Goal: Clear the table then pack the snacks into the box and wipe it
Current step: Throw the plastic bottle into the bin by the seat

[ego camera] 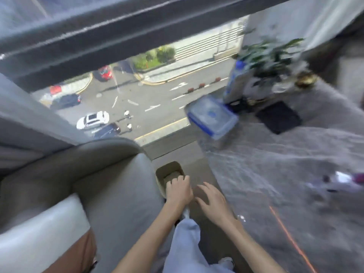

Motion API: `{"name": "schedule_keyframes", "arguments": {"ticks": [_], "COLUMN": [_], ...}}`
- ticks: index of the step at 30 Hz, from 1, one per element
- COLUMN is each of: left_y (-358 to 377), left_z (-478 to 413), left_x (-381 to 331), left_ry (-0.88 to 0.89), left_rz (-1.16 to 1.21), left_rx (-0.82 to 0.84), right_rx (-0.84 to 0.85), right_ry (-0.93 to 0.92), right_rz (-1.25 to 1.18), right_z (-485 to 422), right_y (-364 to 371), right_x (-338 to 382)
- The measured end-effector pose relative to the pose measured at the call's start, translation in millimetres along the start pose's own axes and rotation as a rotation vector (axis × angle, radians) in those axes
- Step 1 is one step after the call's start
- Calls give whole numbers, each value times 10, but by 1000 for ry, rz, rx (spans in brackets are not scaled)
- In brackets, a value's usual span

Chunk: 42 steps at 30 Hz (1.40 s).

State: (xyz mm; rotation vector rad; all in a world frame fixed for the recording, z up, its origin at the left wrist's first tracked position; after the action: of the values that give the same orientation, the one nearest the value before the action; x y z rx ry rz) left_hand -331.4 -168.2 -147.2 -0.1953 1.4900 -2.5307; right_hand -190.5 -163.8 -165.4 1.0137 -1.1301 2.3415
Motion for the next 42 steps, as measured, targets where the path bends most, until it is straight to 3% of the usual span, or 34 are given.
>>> {"name": "schedule_keyframes", "arguments": {"ticks": [7, 12, 16, 18, 25, 32, 37, 42], "left_y": [-527, -843, -1137, -1238, -1207, -999, -954, -907], "left_z": [303, 358, 188, 18, -388, -410, -306, -191], "left_x": [-1739, -2882, -3444, -3695, -4350, -4489, -4415, -4223], "left_ry": [411, 683, 842, 900, 988, 973, 903, 760], "left_rz": [-81, -125, -22, -19, -172, -122, -33, 124], "left_rx": [-76, -136, -240, -215, 46, 100, 114, 173], "right_rx": [-488, -763, -903, -963, -1028, -1033, -934, -744], "right_ry": [310, 451, 487, 506, 585, 632, 557, 475], "right_rz": [-165, -359, -868, -1024, -1192, -1284, -1822, -2016], "right_z": [1535, 2086, 2059, 2002, 1820, 1759, 1474, 1385], "right_y": [-1485, -2077, -2246, -2263, -2223, -2180, -2321, -2318], "right_x": [-1191, -1615, -1798, -1861, -1842, -1952, -1984, -2126]}}
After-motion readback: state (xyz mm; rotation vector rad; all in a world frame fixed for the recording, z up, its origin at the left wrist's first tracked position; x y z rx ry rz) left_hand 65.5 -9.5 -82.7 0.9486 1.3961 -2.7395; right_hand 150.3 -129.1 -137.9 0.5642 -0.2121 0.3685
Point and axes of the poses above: each hand's wrist, its own z-axis away from the middle knuckle, its own y-axis out of the palm, x = y × z, the point moved 2 cm from there along -z, towards the middle knuckle, and after that the axes turned 9 degrees about -z, right-handed, at the moved point
